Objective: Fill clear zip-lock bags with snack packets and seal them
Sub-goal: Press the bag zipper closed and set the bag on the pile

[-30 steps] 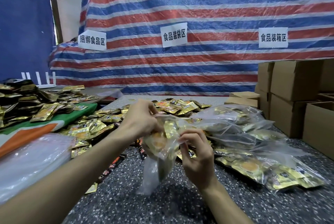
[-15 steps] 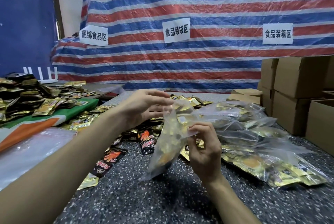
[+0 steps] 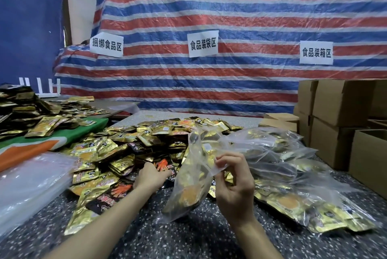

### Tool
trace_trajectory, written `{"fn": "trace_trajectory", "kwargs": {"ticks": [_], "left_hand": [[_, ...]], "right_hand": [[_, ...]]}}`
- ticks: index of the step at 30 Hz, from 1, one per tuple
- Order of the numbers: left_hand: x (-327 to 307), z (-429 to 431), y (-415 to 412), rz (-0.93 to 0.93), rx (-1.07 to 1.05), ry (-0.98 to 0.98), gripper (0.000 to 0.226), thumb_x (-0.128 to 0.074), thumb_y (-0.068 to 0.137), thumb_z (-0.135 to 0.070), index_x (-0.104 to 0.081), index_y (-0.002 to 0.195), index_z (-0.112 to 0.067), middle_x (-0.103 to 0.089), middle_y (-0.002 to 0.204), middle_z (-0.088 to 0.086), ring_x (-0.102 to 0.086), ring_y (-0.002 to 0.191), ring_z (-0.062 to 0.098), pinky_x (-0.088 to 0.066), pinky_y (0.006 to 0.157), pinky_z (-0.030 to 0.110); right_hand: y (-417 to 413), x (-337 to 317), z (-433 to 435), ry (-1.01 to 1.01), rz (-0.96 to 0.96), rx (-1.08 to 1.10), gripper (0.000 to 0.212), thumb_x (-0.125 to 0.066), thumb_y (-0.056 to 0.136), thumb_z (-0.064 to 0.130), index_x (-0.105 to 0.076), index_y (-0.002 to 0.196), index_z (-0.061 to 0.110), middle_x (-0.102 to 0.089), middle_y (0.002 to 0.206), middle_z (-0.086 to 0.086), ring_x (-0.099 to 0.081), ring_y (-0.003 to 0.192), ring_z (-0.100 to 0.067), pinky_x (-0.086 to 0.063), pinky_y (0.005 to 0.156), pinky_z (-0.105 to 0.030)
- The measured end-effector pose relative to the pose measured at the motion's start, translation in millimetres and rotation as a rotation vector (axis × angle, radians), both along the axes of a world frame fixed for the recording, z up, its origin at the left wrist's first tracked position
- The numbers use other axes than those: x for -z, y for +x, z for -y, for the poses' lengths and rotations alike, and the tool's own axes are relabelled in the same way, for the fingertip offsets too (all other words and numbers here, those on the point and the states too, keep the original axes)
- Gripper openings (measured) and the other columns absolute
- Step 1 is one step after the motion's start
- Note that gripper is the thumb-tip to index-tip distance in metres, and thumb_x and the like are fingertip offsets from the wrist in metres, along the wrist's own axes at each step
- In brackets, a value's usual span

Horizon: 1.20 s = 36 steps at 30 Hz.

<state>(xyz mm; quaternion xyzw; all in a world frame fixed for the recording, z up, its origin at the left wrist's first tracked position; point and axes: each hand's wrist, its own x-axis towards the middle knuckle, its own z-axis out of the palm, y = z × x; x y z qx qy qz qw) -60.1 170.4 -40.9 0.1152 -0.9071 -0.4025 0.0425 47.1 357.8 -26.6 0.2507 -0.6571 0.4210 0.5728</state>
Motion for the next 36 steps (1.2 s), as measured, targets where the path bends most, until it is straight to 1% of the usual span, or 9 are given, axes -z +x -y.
{"fn": "trace_trajectory", "kwargs": {"ticks": [5,9,12,15,19,21,28,33,36], "left_hand": [[0,-14,-8,0.04,-0.086,0.144,0.057,-0.085,0.074,-0.034,-0.059,0.111,0.0,-0.064,0.115,0.02,-0.06,0.11,0.038,-0.049,0.096,0.046],[-9,-8,-6,-0.003,-0.062,0.353,0.049,-0.087,0.067,-0.011,-0.054,0.102,-0.008,-0.06,0.107,0.014,-0.054,0.092,0.029,-0.049,0.079,0.036],[-20,2,2,-0.055,0.009,0.493,0.06,-0.083,0.071,0.001,-0.058,0.124,-0.01,-0.061,0.117,0.012,-0.053,0.085,0.018,-0.042,0.064,0.03],[-38,14,20,-0.091,0.104,0.645,0.072,-0.08,0.072,0.006,-0.053,0.136,-0.012,-0.066,0.108,0.01,-0.067,0.072,0.017,-0.052,0.051,0.029],[-70,36,41,-0.172,0.144,0.715,0.05,-0.087,0.058,-0.008,-0.07,0.105,-0.009,-0.074,0.092,0.015,-0.073,0.074,0.03,-0.06,0.062,0.043],[-87,41,53,-0.205,0.174,0.773,0.05,-0.087,0.051,-0.016,-0.071,0.097,-0.004,-0.076,0.082,0.012,-0.072,0.071,0.028,-0.058,0.059,0.038],[-152,44,101,-0.571,0.418,0.887,0.037,-0.074,0.07,-0.029,-0.062,0.1,-0.01,-0.075,0.077,-0.001,-0.069,0.069,0.015,-0.048,0.041,0.022],[-174,27,134,-0.584,0.577,0.841,0.038,-0.073,0.073,-0.026,-0.061,0.103,-0.006,-0.075,0.081,0.002,-0.071,0.065,0.016,-0.048,0.039,0.021],[-173,14,140,-0.555,0.577,0.718,0.042,-0.076,0.072,-0.026,-0.062,0.103,-0.002,-0.075,0.084,0.006,-0.072,0.069,0.02,-0.048,0.04,0.023]], "right_hand": [[1,0,-2,-0.002,0.023,-0.018,0.036,-0.063,0.075,-0.015,-0.058,0.094,0.015,-0.06,0.096,-0.003,-0.063,0.092,-0.02,-0.058,0.076,-0.04],[1,-1,-2,0.01,0.02,-0.019,0.02,-0.059,0.079,-0.008,-0.06,0.091,0.007,-0.06,0.094,-0.006,-0.063,0.092,-0.018,-0.057,0.077,-0.036],[-1,0,-2,0.013,0.013,-0.01,0.02,-0.06,0.075,-0.013,-0.06,0.088,0.002,-0.06,0.093,-0.007,-0.063,0.09,-0.02,-0.057,0.076,-0.035],[0,-1,-2,0.013,0.01,-0.023,0.021,-0.061,0.075,-0.013,-0.06,0.089,0.004,-0.06,0.093,-0.006,-0.063,0.089,-0.022,-0.057,0.074,-0.037],[2,-2,0,0.014,0.006,-0.047,0.018,-0.059,0.081,0.0,-0.058,0.093,0.013,-0.061,0.094,-0.004,-0.063,0.089,-0.023,-0.056,0.073,-0.039],[3,-2,0,0.007,0.013,-0.049,0.016,-0.058,0.081,0.002,-0.059,0.093,0.013,-0.061,0.094,-0.003,-0.063,0.089,-0.023,-0.056,0.072,-0.041],[2,-1,0,0.016,0.032,-0.024,0.009,-0.056,0.081,0.003,-0.061,0.088,0.002,-0.061,0.093,-0.004,-0.063,0.089,-0.021,-0.056,0.07,-0.044],[5,-2,2,0.016,0.043,-0.023,0.01,-0.055,0.08,0.003,-0.062,0.087,0.0,-0.061,0.092,-0.006,-0.063,0.088,-0.024,-0.056,0.072,-0.043],[7,-5,5,0.054,0.023,-0.006,0.008,-0.056,0.078,0.001,-0.062,0.083,-0.001,-0.061,0.089,-0.007,-0.061,0.087,-0.019,-0.054,0.075,-0.029]]}}
